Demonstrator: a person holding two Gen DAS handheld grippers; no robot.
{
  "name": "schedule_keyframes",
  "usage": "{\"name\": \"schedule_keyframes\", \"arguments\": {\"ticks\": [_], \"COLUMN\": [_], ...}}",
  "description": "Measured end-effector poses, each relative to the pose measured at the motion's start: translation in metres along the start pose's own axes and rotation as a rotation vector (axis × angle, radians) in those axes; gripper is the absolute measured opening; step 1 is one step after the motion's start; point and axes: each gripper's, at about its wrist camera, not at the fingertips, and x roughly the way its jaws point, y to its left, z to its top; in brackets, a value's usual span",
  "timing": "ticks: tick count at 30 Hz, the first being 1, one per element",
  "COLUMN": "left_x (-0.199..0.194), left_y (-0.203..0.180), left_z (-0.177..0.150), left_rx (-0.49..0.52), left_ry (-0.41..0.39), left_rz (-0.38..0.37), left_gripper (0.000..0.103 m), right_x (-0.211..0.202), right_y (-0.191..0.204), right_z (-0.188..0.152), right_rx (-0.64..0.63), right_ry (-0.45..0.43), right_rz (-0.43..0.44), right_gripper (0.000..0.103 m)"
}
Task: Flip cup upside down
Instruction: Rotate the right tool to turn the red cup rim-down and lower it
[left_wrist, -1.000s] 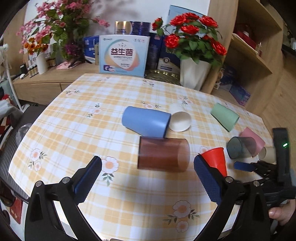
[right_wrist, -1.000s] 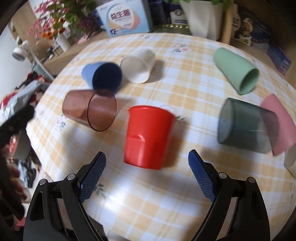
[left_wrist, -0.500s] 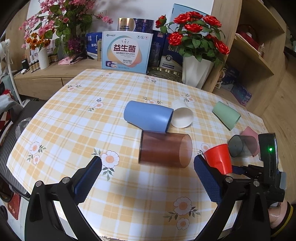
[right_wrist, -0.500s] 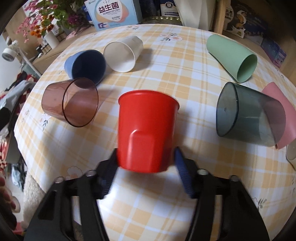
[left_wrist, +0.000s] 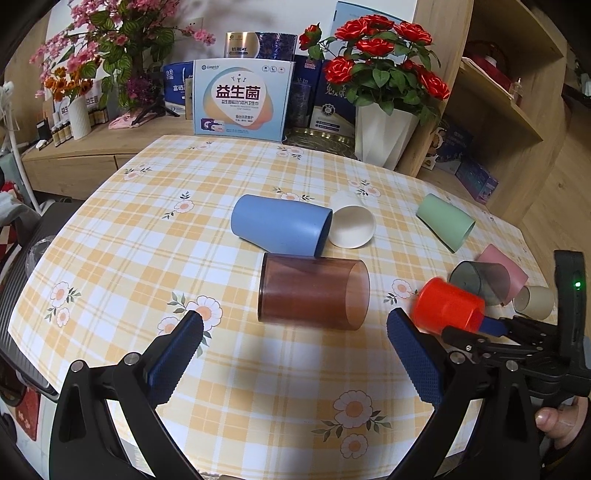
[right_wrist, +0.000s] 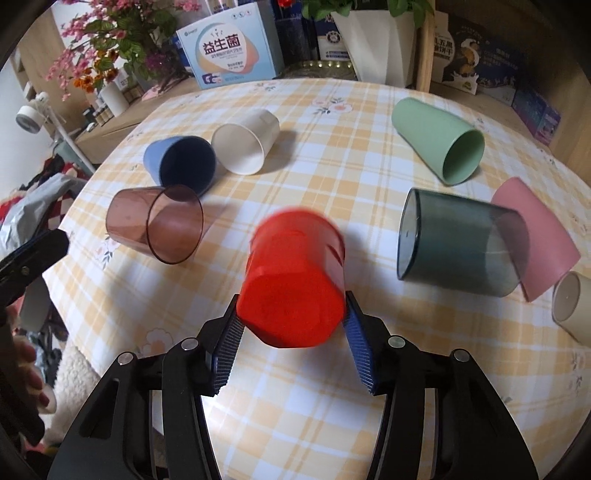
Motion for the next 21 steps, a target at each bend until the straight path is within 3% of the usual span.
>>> {"name": "schedule_keyframes", "arguments": {"ticks": [21], "left_x": [0.0030], "left_y": [0.0014], "left_z": [0.0011], "left_rx": [0.006], "left_ry": [0.009], "left_rz": [0.016], "left_gripper": [0.097], "right_x": [-0.0007], "right_y": [-0.0037], "right_z": [0.0022], "right_rx": [0.017], "right_ry": [-0.006], "right_rz": [0.014], "right_gripper": [0.048]}}
